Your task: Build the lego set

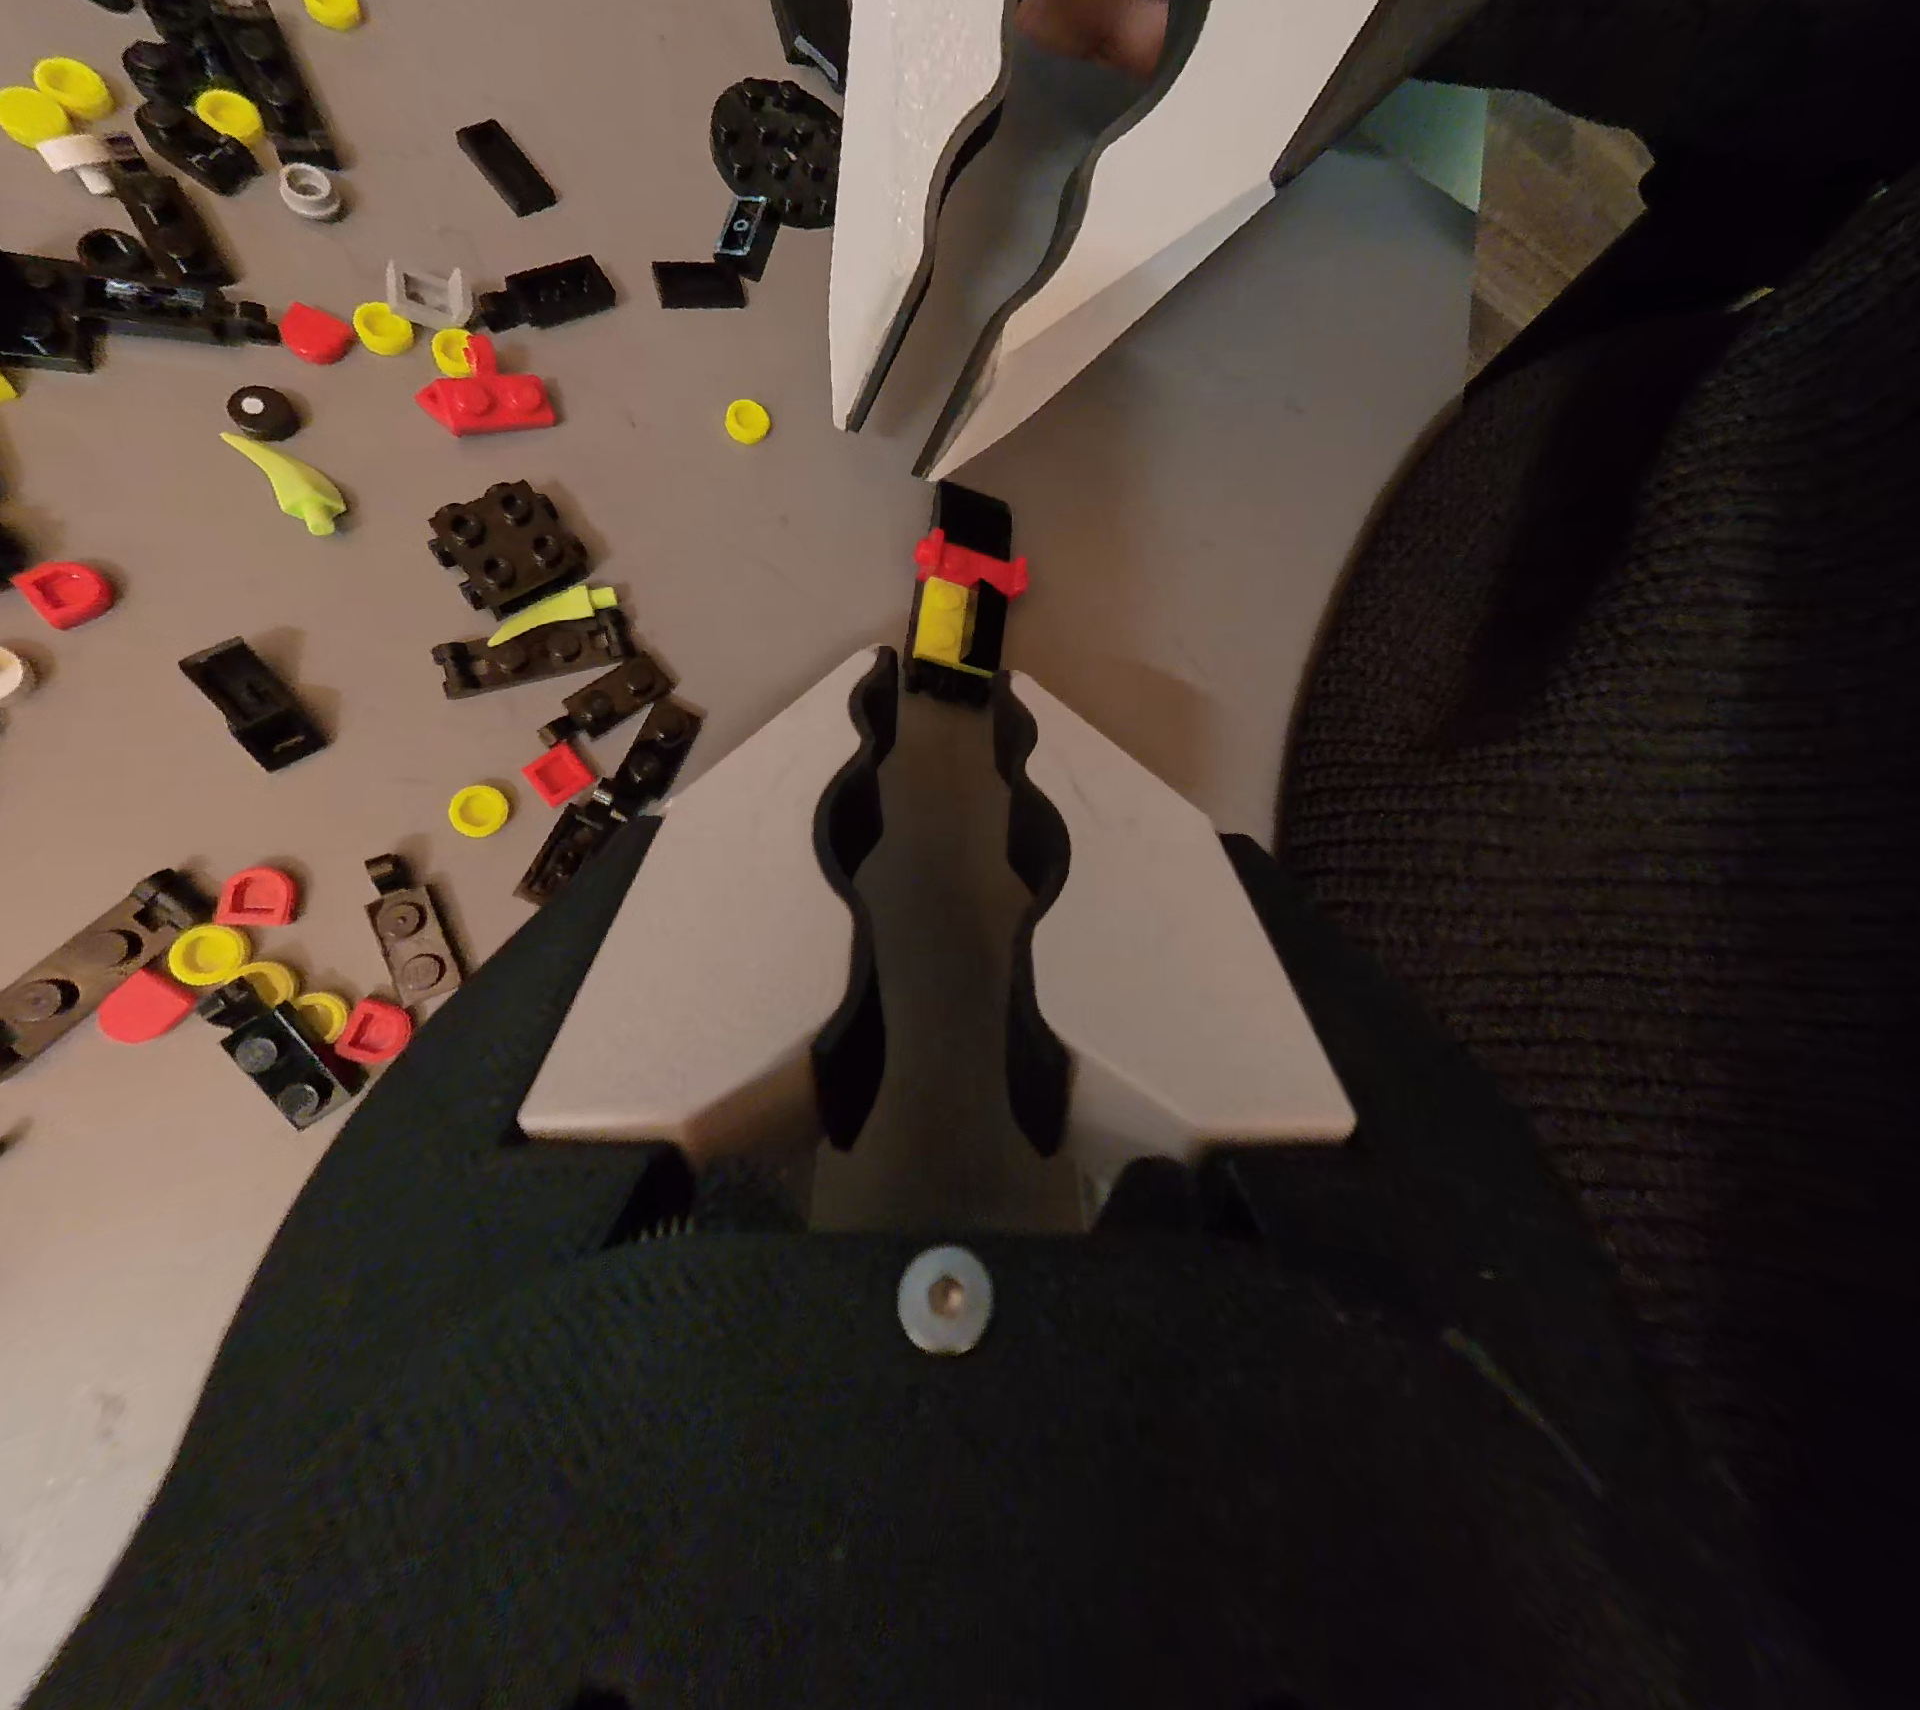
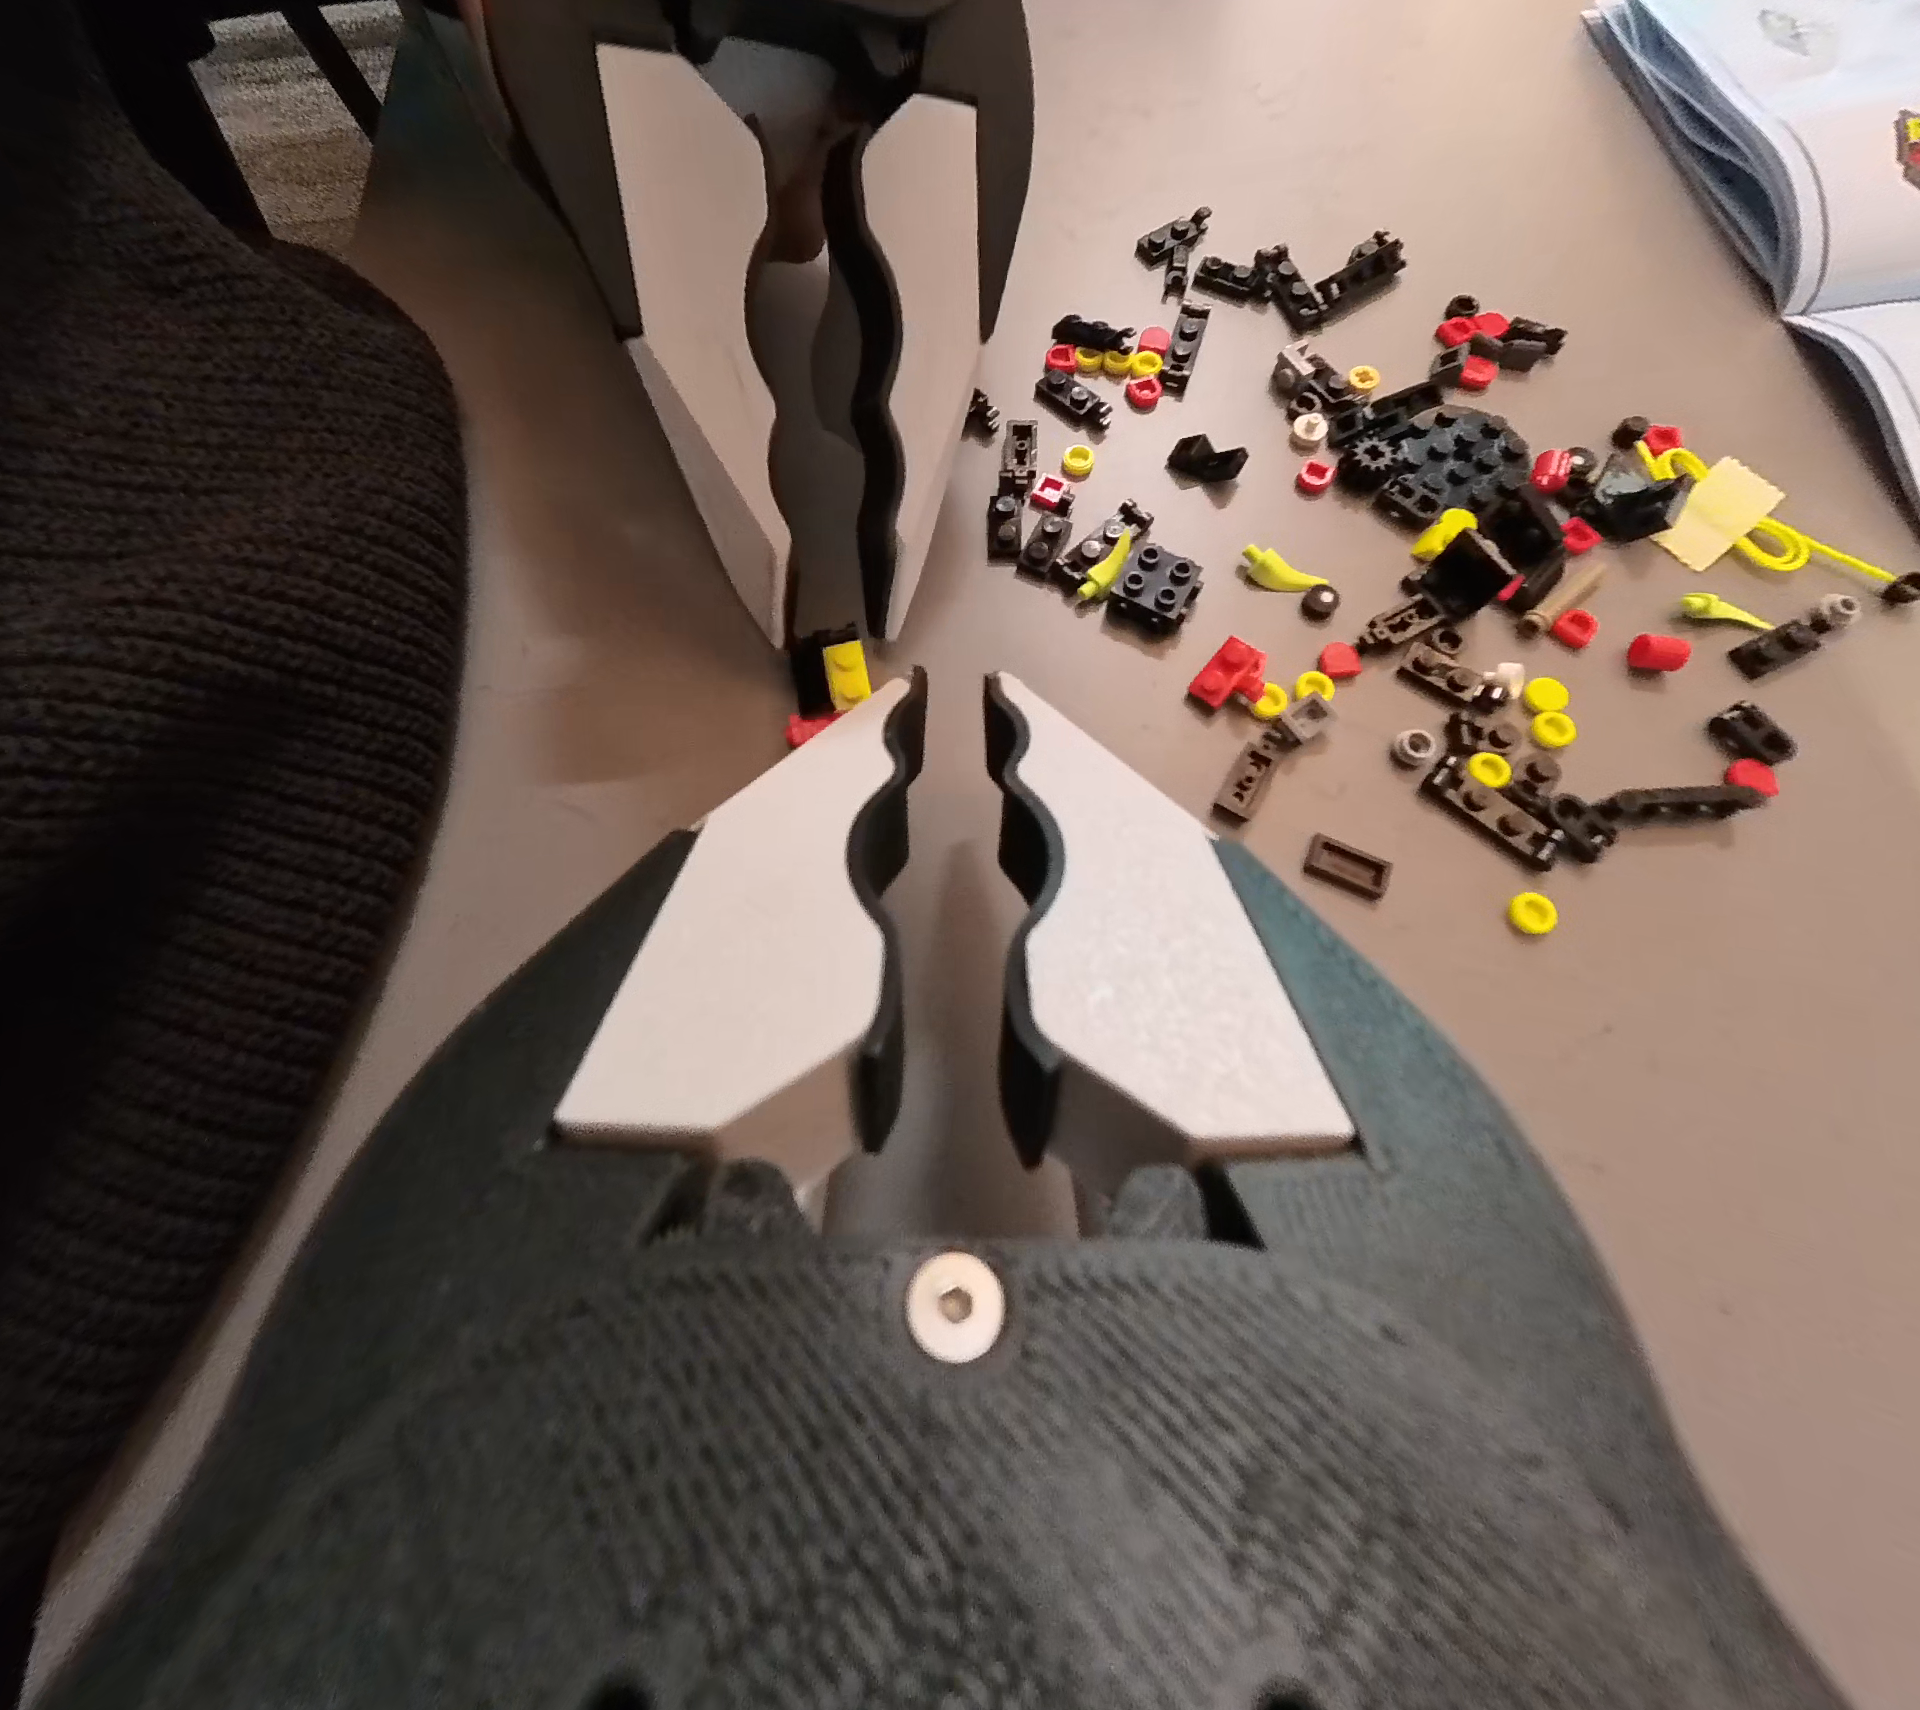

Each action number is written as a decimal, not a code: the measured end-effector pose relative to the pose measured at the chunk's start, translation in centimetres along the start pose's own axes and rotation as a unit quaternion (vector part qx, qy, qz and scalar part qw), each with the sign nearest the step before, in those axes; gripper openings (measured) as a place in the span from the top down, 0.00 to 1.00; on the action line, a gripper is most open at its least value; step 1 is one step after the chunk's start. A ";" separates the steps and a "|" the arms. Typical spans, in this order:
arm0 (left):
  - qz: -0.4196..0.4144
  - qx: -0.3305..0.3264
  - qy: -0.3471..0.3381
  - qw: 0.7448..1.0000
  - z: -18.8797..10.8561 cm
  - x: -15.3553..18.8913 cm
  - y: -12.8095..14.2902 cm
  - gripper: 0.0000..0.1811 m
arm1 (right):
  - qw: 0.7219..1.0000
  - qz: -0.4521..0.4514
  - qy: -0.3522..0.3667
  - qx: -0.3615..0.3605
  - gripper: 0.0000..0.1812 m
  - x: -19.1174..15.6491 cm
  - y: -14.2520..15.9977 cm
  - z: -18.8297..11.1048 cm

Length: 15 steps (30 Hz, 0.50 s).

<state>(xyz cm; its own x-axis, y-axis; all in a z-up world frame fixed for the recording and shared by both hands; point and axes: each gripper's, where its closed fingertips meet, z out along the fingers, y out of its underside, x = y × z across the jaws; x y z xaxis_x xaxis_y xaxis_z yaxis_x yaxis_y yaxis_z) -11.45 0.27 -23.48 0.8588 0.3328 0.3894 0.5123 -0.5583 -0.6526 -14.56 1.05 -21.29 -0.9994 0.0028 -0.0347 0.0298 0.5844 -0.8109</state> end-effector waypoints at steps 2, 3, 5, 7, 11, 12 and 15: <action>-0.004 0.002 0.003 1.000 -0.1 0.0 -0.1 0.90 | 1.000 0.000 0.002 0.000 0.95 0.1 0.0 0.0; -0.004 0.005 0.004 1.000 -0.2 0.1 -0.2 0.90 | 1.000 0.000 0.003 0.000 0.95 0.1 0.0 0.0; -0.004 0.011 0.004 1.000 -0.5 0.0 -0.4 0.90 | 1.000 0.001 0.005 -0.001 0.95 0.2 0.0 0.0; -0.007 0.017 0.001 1.000 -0.7 -0.2 -0.6 0.90 | 1.000 0.000 0.007 -0.001 0.95 0.3 0.0 -0.1; -0.022 0.036 -0.008 0.999 -1.4 -1.1 -1.1 0.90 | 1.000 -0.006 0.015 -0.001 0.95 0.5 0.0 -0.1; -0.026 0.044 -0.013 0.999 -1.7 -1.4 -1.3 0.90 | 1.000 -0.006 0.016 -0.001 0.95 0.5 0.0 -0.1; -0.039 0.071 -0.039 0.996 -2.7 -2.8 -2.0 0.90 | 1.000 -0.006 0.019 0.002 0.95 0.6 -0.1 -0.2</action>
<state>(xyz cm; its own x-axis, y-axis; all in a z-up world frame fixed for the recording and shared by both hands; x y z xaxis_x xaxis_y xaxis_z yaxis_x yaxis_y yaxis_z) -14.89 -1.59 -21.45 0.8110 0.4317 0.3948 0.5675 -0.4164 -0.7103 -15.19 1.18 -21.12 -0.9996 0.0274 -0.0032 0.0186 0.5816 -0.8133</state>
